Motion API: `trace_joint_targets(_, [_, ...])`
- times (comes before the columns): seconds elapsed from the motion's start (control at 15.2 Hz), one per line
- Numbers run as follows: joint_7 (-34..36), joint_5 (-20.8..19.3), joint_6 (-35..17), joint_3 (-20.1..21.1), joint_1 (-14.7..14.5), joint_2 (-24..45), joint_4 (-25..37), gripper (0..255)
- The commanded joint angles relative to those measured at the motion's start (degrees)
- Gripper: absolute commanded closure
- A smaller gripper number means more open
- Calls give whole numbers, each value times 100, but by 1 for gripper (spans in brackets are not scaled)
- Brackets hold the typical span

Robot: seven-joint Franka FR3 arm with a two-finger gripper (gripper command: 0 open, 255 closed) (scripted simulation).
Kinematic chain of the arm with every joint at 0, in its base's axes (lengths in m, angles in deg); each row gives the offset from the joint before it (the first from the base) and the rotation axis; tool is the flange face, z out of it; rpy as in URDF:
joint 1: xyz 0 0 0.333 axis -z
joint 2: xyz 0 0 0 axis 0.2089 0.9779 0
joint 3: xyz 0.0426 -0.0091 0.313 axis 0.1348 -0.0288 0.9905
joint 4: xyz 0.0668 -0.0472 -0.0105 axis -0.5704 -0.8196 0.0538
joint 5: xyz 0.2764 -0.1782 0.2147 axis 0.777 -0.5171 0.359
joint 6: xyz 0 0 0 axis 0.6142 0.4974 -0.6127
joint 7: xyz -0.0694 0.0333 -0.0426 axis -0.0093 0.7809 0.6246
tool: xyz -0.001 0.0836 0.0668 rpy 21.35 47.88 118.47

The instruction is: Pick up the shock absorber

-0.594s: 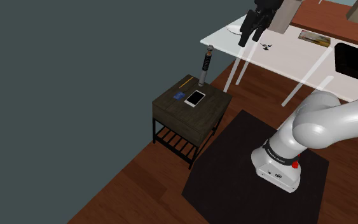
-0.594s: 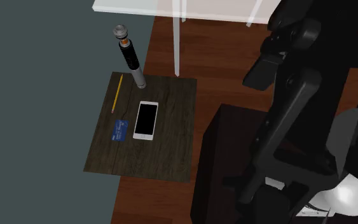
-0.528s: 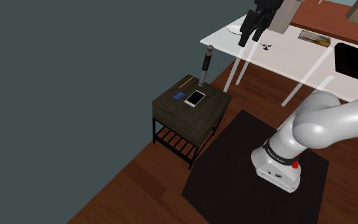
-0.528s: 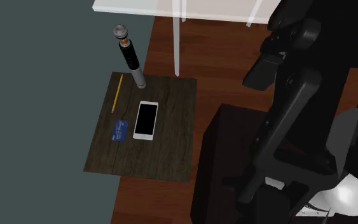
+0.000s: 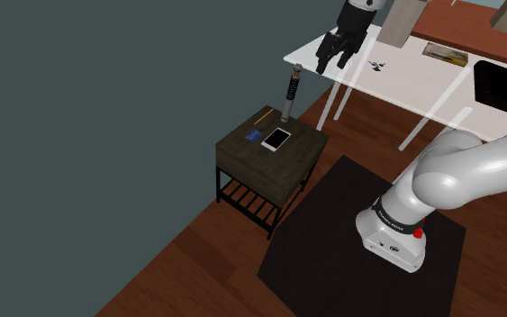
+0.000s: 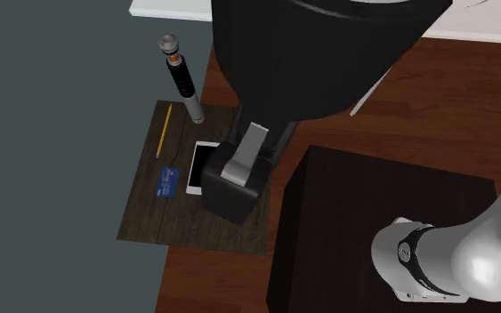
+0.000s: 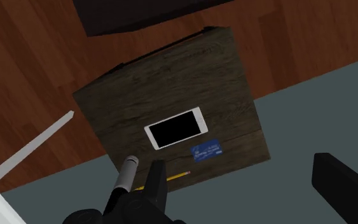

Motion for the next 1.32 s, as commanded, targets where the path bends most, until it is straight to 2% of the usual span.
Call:
trace_joint_targets(0.0, [20, -65, -508, -91, 100, 165, -202, 0])
trace_joint_targets(0.59, [210, -218, -2548, -439, 461, 1449, -401, 0])
trace_joint_targets(0.92, [277, -187, -3576, -654, 614, 2339, -231, 0])
trace_joint_targets(1.25, [256, 11, -4474, -875, 727, 3297, 127, 0])
